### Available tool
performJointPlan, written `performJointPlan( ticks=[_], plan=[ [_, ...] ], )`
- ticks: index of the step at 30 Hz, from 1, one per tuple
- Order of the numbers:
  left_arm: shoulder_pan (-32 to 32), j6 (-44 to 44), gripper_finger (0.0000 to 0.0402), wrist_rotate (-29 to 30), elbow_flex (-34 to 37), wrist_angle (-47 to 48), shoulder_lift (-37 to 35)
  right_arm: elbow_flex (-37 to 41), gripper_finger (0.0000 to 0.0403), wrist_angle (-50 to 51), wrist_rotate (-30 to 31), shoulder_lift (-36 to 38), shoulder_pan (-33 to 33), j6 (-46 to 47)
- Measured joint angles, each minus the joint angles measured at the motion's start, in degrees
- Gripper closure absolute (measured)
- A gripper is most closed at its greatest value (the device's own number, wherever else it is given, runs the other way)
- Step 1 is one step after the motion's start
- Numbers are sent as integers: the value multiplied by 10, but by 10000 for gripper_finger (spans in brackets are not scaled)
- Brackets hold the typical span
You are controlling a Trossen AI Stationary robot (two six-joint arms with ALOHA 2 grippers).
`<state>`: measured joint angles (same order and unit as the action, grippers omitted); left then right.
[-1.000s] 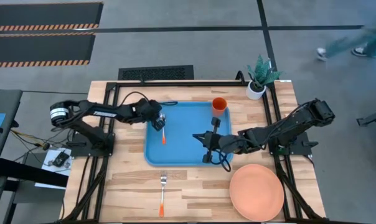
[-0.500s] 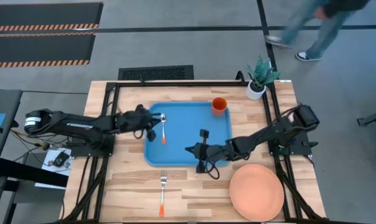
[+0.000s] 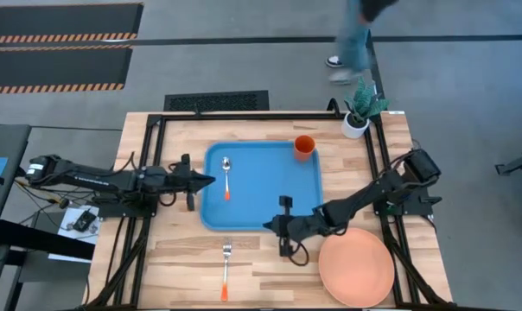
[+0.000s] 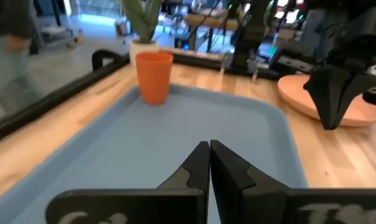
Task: Pick and place plate/cup/fork/spoon on tray
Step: Put the orange plate on the blue tray to the right of the orange spoon
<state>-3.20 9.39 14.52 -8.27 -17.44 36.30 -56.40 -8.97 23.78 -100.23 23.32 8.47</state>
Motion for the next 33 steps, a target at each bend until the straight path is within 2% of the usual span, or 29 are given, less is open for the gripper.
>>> performJointPlan(
  ticks=[5,14,23,26,33],
  plan=[
    [-10,-17,400,3,3,11,-27,-1,399,114,1,28,43,101],
    [-11,-19,400,3,3,16,-29,-16,398,339,0,44,137,355],
    [-11,-18,400,3,3,16,-29,-77,395,476,-50,44,226,578],
    [-11,-19,400,3,3,17,-29,-86,379,479,-74,44,246,626],
    [-11,-21,400,3,3,18,-29,-114,299,491,-87,11,266,693]
  ],
)
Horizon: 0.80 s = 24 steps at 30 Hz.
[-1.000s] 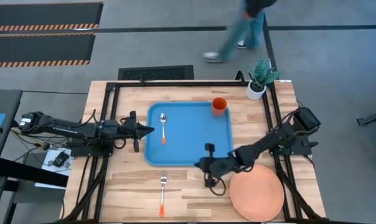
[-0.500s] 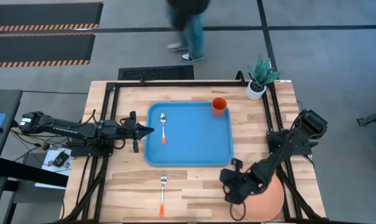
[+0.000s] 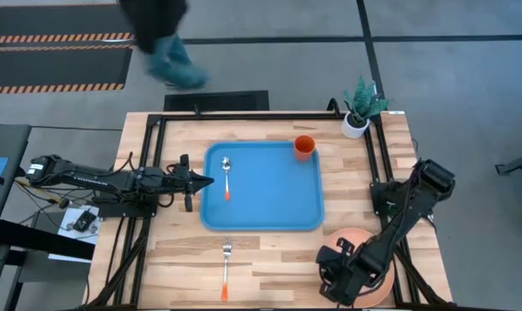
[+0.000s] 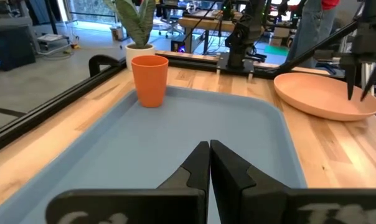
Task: Pick and place plate/cup/fork/spoon on tray
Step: Put the orange plate on the blue tray to the right of the orange spoon
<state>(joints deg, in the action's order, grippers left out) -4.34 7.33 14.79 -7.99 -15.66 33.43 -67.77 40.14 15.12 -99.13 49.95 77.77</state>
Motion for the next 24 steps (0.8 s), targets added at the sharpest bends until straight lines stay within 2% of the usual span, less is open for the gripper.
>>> performJointPlan(
  ticks=[3,8,13,19,24],
  plan=[
    [0,0,400,0,0,0,0,-25,267,10,-23,-36,-7,4],
    [0,0,400,0,0,6,0,-88,226,88,-69,-97,-30,15],
    [0,0,400,7,0,13,0,-134,216,144,-95,-143,-57,22],
    [0,-1,400,8,0,14,0,-140,250,148,-139,-165,-74,20],
    [0,-1,400,9,0,17,0,-136,315,158,-139,-161,-74,20]
  ],
)
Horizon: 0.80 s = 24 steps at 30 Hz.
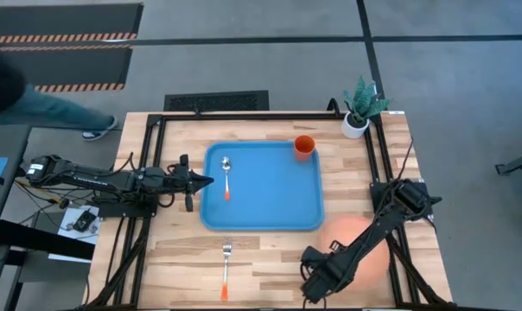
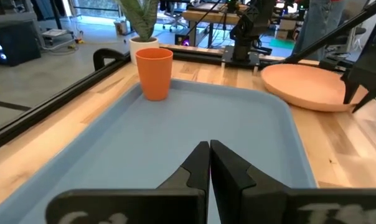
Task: Pick and place plate/cup/fork/spoon on tray
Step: Put the orange plate on the blue tray to the right of the orange spoon
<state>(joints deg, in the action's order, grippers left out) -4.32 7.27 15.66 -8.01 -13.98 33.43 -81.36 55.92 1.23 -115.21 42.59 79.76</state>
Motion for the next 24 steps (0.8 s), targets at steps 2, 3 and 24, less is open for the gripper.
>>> performJointPlan(
  ticks=[2,3,24],
  plan=[
    [0,0,400,0,0,0,0,0,344,0,1,1,1,-5],
    [0,0,400,0,0,0,0,0,359,1,0,1,2,-8],
    [0,0,400,0,0,0,0,-292,390,306,64,3,33,-72]
  ],
)
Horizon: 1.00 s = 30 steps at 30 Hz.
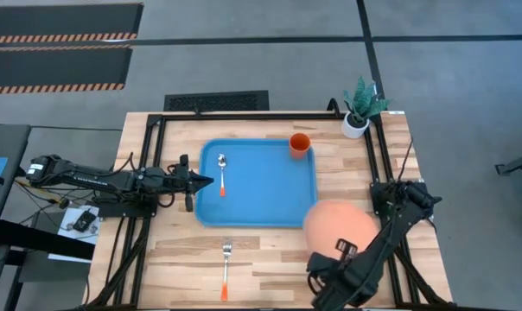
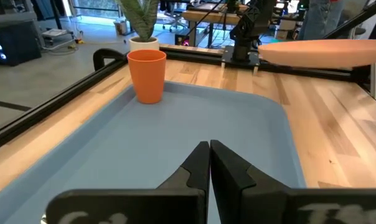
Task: Pick and place plate/cup/fork/spoon on tray
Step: Put the orange plate on the blue tray to the right of the orange spoon
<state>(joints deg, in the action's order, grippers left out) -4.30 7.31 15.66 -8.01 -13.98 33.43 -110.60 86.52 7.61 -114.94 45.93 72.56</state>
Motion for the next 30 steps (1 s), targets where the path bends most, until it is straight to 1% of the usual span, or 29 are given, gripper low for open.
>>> performJointPlan(
  ticks=[4,9,14,18,23,30],
  plan=[
    [0,0,400,0,0,0,0,-14,395,-20,70,-2,-27,-93],
    [0,4,400,1,0,0,0,-16,392,-112,118,-18,-84,-276],
    [0,4,400,1,0,2,0,-15,393,-175,116,-52,-143,-443],
    [0,4,400,2,0,3,2,-14,392,-174,116,-77,-186,-531],
    [0,5,400,2,0,7,4,-14,392,-174,116,-99,-232,-615],
    [0,8,400,2,0,5,4,-15,391,-182,117,-128,-280,-688]
  ],
)
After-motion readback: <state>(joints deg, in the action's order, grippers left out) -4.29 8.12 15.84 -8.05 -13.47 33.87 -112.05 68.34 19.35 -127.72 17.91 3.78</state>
